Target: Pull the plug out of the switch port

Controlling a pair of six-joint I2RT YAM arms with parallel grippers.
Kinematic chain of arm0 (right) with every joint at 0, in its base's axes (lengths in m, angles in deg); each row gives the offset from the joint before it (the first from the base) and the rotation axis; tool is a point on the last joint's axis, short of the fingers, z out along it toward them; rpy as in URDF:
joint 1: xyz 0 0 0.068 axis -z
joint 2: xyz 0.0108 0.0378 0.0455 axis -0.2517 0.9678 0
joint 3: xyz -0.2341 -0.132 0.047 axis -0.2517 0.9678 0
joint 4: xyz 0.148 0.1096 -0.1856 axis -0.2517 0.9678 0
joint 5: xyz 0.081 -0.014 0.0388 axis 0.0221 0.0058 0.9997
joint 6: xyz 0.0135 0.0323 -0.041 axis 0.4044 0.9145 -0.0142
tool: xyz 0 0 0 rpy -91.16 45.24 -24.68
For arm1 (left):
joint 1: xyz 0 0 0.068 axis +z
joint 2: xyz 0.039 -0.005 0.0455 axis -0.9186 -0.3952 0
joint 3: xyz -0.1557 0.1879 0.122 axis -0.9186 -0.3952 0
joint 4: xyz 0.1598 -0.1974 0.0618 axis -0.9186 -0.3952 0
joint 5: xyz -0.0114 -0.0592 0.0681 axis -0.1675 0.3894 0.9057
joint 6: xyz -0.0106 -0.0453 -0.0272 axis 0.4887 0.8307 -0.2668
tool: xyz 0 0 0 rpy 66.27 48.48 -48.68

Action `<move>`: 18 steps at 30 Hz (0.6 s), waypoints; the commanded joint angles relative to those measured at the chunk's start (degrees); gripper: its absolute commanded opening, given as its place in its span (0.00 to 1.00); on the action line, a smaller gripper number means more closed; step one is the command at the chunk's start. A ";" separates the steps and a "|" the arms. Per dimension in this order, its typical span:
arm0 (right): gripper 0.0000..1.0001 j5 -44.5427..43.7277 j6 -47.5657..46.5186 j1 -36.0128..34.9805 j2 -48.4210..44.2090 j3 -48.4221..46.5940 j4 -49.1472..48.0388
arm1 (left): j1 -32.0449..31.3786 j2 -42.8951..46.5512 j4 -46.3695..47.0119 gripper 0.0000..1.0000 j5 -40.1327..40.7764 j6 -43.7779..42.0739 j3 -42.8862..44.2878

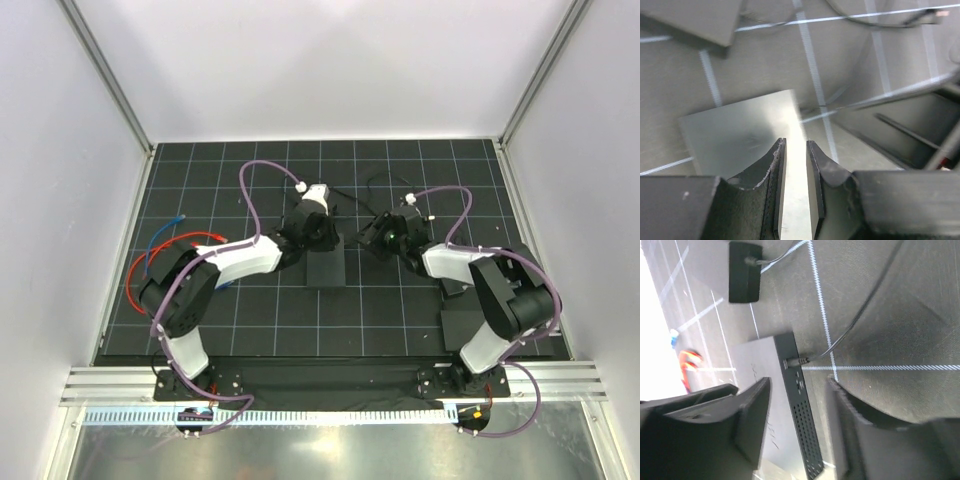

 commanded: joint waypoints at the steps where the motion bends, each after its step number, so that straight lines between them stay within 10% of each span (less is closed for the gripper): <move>1: 0.51 1.63 10.65 0.68 2.47 2.53 -10.47 | -0.95 -1.55 -6.32 0.26 7.24 2.30 2.87; 18: 0.41 2.94 22.18 0.41 12.67 3.77 -21.91 | -1.84 -6.74 -16.34 0.26 14.19 5.38 9.12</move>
